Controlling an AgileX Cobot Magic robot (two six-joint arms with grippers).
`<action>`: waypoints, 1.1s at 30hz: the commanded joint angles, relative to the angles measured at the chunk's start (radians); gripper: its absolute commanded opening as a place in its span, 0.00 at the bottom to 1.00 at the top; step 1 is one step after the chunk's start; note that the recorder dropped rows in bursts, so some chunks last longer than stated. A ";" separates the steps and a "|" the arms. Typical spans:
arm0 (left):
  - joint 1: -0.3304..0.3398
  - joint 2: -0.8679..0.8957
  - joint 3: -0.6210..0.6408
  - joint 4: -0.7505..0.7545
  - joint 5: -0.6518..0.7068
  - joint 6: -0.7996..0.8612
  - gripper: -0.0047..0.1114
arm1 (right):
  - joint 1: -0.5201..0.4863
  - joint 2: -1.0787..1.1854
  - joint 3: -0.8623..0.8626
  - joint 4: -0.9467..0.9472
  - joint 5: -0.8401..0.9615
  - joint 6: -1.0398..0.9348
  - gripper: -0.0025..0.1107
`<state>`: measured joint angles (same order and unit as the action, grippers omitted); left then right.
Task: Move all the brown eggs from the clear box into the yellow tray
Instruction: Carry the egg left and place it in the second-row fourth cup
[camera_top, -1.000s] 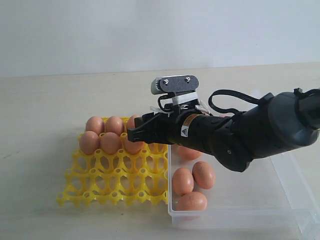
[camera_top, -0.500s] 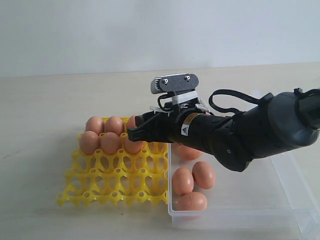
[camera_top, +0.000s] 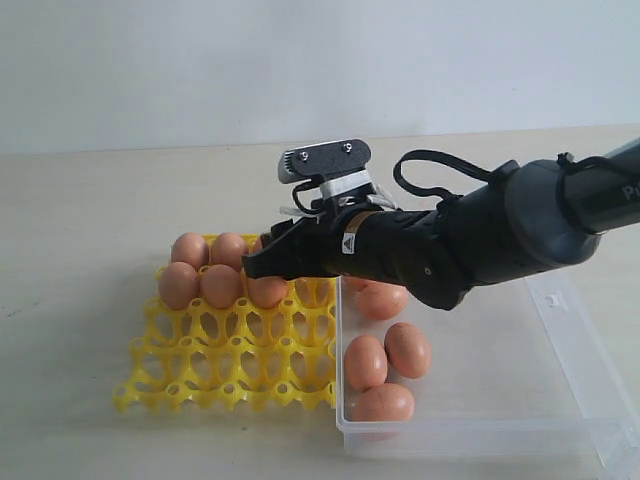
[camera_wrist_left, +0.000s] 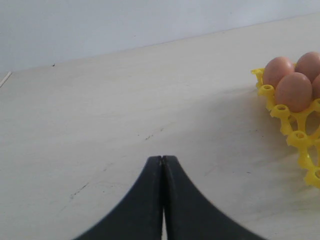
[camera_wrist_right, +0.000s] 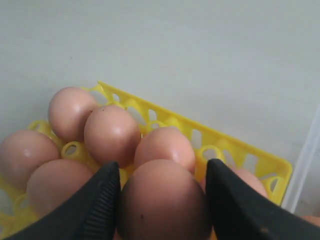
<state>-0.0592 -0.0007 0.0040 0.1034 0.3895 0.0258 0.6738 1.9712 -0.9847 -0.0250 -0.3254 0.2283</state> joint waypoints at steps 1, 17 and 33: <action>0.002 0.001 -0.004 -0.002 -0.009 -0.003 0.04 | 0.001 0.000 -0.011 -0.007 0.010 -0.008 0.02; 0.002 0.001 -0.004 -0.002 -0.009 -0.003 0.04 | 0.001 0.026 -0.010 -0.007 0.042 -0.020 0.14; 0.002 0.001 -0.004 -0.002 -0.009 -0.003 0.04 | -0.001 -0.207 -0.010 -0.042 0.239 -0.026 0.31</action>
<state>-0.0592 -0.0007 0.0040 0.1034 0.3895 0.0258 0.6738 1.8385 -0.9892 -0.0303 -0.1896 0.2128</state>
